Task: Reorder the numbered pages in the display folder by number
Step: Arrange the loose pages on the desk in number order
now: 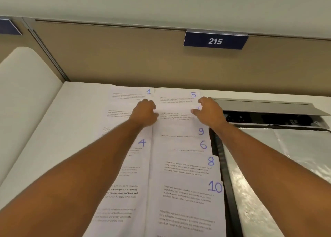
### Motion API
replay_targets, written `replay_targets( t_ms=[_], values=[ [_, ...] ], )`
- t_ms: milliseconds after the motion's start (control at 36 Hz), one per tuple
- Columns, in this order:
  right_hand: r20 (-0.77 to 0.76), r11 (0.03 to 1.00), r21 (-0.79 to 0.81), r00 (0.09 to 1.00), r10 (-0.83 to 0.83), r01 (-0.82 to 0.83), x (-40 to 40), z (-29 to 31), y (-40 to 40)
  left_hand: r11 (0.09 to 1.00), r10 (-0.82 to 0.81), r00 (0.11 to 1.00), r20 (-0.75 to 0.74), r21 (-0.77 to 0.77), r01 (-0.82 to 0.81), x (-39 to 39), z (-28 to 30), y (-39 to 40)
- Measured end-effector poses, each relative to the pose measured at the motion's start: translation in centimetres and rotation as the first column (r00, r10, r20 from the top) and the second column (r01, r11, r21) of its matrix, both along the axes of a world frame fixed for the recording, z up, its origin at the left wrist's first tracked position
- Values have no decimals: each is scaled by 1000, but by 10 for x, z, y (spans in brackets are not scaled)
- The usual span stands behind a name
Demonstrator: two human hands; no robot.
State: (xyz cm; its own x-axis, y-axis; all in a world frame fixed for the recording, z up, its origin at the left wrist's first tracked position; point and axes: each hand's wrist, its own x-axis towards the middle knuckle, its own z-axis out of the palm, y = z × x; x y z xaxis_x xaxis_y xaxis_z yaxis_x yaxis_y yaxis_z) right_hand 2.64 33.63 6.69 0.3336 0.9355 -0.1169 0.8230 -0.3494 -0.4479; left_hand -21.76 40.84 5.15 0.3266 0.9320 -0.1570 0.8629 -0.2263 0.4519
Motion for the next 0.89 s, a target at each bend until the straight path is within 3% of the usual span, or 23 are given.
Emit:
replay_targets(
  t_ms=[306, 444, 611, 889],
  values=[
    [-47, 999, -45, 999, -15, 13, 33, -11, 65, 998, -60, 998, -29, 19, 60, 54, 0, 65],
    [-160, 993, -77, 982, -98, 87, 38, -28, 87, 995, -93, 991, -96, 18, 95, 68, -6, 85],
    [-148, 989, -66, 979, -138, 129, 45, -44, 103, 989, -145, 967, -212, 0, 148, 75, -14, 100],
    [-269, 961, -1, 925, -267, 277, 50, -57, 111, 983, -172, 948, -267, 22, 185, 81, -24, 107]
  ],
)
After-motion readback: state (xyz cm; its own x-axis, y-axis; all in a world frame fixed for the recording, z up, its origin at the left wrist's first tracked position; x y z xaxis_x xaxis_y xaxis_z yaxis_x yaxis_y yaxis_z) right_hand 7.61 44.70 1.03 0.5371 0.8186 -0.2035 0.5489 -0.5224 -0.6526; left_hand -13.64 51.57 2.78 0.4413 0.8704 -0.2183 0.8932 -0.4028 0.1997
